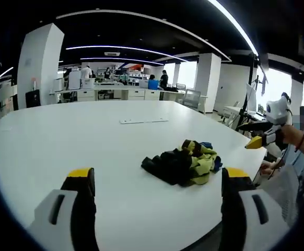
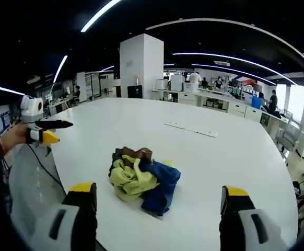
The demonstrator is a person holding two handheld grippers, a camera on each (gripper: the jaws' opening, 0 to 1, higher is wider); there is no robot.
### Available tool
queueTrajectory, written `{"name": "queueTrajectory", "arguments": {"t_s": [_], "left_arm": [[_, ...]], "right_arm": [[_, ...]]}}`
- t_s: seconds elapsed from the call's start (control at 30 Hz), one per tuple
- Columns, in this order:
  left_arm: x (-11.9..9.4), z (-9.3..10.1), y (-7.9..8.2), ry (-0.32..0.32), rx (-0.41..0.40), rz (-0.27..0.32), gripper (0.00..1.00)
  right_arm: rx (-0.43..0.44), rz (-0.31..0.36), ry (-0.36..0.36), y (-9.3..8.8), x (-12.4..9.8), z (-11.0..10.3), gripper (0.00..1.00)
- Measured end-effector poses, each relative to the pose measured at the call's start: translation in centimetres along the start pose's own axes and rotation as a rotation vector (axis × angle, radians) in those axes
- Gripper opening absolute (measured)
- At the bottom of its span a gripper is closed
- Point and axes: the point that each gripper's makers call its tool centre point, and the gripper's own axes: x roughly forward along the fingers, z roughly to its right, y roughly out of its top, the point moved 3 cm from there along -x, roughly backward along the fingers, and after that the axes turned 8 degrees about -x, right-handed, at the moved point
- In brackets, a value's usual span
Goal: Fold the garment on the visible template until the final outline fits inside the template.
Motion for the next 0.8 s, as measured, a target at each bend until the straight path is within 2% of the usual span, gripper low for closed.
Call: {"name": "queueTrajectory", "arguments": {"t_s": [0.8], "left_arm": [[0.13, -0.01, -0.06, -0.003, 0.011, -0.018, 0.98]], "right_arm": [[0.032, 0.002, -0.011, -0.49, -0.58, 0.27, 1.00]]}}
